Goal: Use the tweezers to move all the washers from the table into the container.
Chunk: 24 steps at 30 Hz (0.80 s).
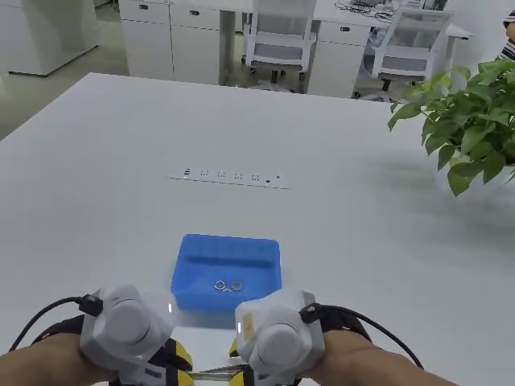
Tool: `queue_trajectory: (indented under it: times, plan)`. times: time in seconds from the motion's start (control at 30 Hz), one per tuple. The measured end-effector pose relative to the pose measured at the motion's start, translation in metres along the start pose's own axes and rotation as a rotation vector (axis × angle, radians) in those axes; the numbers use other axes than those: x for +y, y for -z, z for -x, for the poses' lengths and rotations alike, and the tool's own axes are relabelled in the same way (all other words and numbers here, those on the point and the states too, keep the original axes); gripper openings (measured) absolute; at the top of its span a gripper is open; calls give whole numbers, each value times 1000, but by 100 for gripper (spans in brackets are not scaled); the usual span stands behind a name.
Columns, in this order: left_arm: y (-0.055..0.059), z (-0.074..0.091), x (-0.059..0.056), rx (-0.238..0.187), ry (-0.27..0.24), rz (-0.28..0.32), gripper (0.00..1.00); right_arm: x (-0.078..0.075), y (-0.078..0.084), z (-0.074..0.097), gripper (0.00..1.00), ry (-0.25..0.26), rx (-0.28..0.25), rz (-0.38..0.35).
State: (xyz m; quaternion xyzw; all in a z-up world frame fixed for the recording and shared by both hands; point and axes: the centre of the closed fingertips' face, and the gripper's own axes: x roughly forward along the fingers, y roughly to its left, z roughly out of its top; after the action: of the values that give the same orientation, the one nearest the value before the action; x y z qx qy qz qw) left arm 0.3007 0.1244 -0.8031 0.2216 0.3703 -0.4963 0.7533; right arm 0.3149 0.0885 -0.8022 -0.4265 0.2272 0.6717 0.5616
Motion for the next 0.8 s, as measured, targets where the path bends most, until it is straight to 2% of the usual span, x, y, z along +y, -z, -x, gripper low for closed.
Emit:
queue_trajectory:
  times: [0.07, 0.17, 0.33, 0.4, 0.57, 0.63, 0.8]
  plan:
    - [2, 3, 0, -9, -9, 6, 21, -5, 0, 6, 26, 37, -22, -49]
    - [-2, 10, 1, -57, -26, 46, 26, -12, -1, 19, 30, 82, -58, -106]
    - [-5, 23, 7, -110, -72, 93, 40, -19, 4, 38, 42, 145, -108, -209]
    - [-6, 29, 10, -130, -89, 119, 48, -23, 9, 46, 47, 180, -120, -240]
    - [-17, 44, 19, -215, -153, 173, 63, -28, 11, 63, 59, 244, -194, -343]
    - [-21, 50, 21, -245, -177, 184, 70, -28, 13, 71, 63, 264, -216, -359]
    - [-32, 64, 22, -304, -223, 184, 82, -29, 16, 86, 74, 317, -281, -430]
